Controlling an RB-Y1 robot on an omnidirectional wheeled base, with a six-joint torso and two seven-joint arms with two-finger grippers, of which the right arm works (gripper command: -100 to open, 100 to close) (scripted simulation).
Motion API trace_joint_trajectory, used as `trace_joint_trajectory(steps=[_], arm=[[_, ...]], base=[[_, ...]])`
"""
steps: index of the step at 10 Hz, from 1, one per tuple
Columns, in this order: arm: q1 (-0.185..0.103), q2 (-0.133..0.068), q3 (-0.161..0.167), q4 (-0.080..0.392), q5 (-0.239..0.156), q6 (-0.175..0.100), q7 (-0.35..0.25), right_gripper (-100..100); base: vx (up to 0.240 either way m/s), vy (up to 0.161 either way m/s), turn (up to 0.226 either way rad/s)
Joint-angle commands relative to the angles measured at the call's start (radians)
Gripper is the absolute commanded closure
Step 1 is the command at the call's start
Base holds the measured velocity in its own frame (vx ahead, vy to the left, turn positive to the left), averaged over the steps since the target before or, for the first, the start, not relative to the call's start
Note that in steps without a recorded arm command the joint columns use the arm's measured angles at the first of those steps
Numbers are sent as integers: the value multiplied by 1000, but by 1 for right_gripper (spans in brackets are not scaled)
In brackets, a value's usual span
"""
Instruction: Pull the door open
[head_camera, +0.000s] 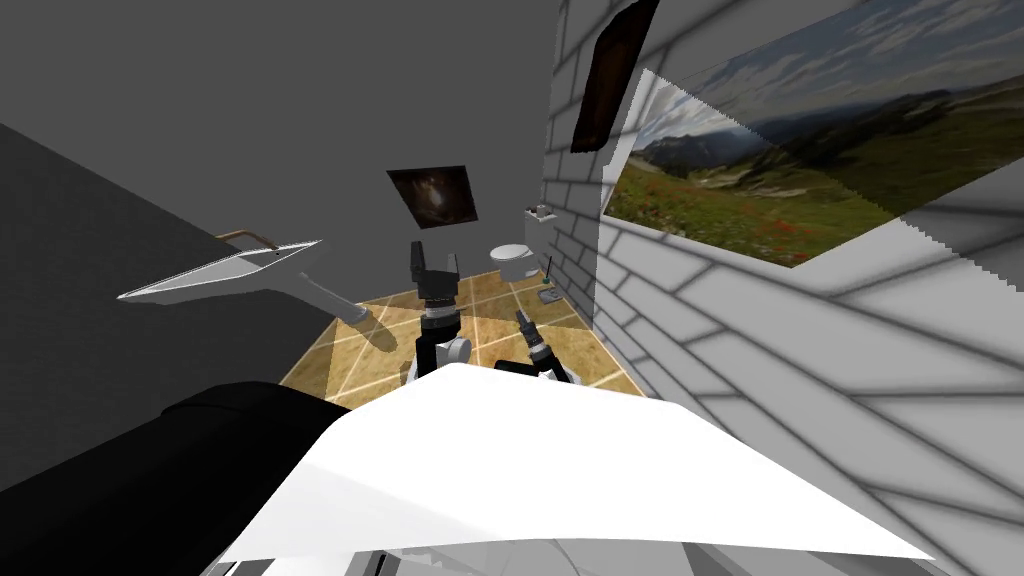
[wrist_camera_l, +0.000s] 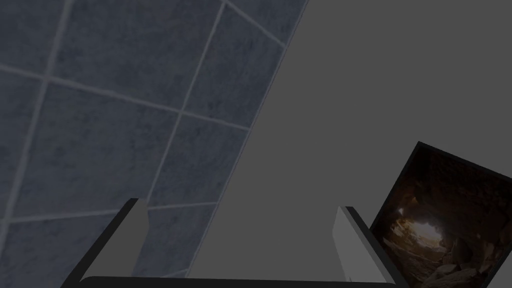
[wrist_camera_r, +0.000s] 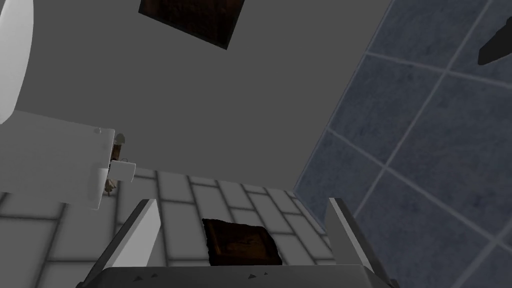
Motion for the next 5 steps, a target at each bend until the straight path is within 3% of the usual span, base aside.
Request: trace_joint_trajectory(steps=[1, 3, 5], arm=[[-16, 4, 20, 31, -9, -9, 18, -100], [-32, 5, 44, 61, -20, -17, 40, -100], [-48, 5, 69, 90, -31, -26, 61, -100]], base=[[-122, 55, 376], [-124, 58, 401], [-129, 77, 317]])
